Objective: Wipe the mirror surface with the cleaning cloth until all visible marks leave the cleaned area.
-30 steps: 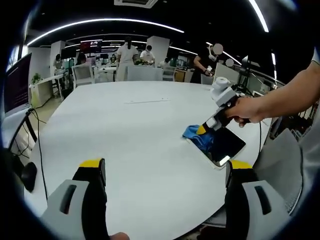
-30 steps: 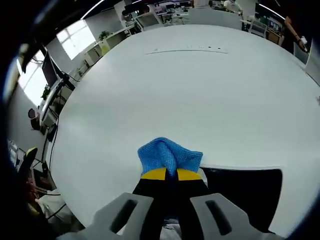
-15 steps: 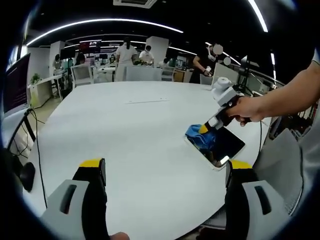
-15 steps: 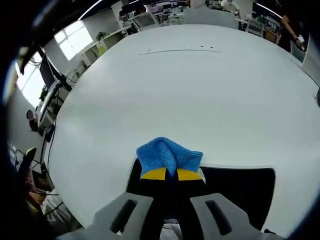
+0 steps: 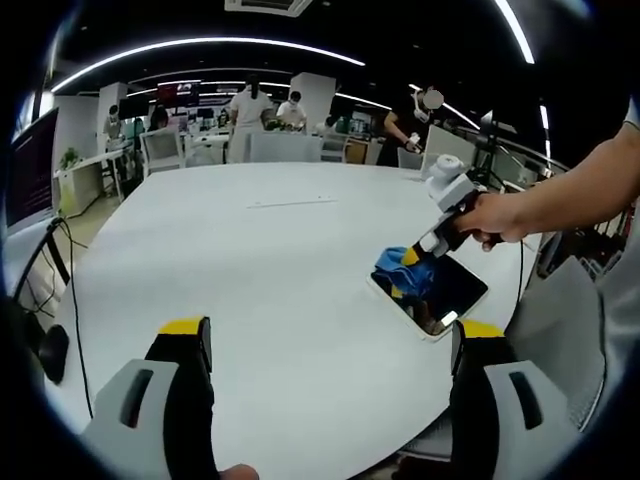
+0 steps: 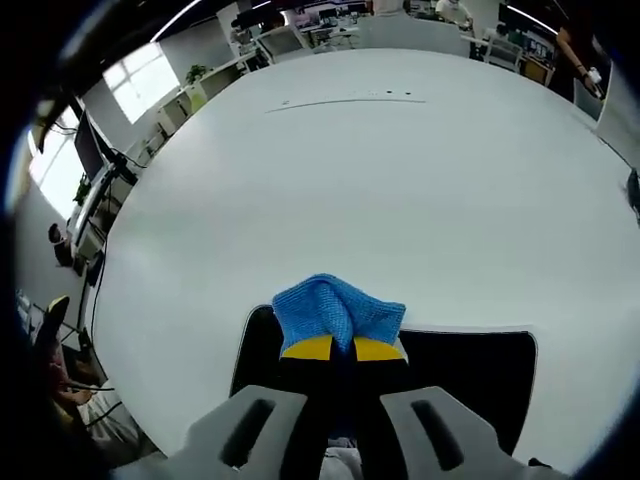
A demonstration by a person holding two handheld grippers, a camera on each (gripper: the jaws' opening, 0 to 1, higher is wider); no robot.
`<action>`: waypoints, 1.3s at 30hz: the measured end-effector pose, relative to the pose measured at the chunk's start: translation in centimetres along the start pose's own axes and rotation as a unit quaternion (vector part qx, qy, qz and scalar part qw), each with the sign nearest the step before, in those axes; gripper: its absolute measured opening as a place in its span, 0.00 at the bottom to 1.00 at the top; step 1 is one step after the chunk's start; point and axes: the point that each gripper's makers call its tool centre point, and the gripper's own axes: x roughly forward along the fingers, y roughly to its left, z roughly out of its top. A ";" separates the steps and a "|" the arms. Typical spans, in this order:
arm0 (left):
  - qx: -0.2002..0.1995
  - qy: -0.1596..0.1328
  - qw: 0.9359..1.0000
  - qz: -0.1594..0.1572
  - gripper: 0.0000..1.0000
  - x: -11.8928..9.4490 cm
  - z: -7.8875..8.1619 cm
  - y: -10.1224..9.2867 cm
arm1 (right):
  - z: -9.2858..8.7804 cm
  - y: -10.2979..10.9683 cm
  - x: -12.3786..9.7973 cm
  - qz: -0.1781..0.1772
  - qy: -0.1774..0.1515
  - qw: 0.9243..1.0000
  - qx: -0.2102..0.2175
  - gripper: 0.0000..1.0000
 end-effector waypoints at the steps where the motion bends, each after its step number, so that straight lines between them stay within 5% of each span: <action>1: 0.000 0.000 1.000 0.000 0.99 0.0 0.0 0.0 | 0.0 0.0 -0.1 0.000 0.000 1.000 0.001 0.00; 39: 0.016 0.000 1.000 -0.008 0.98 -0.2 0.3 -1.1 | -2.9 0.6 -1.5 0.005 -0.005 1.000 0.016 0.00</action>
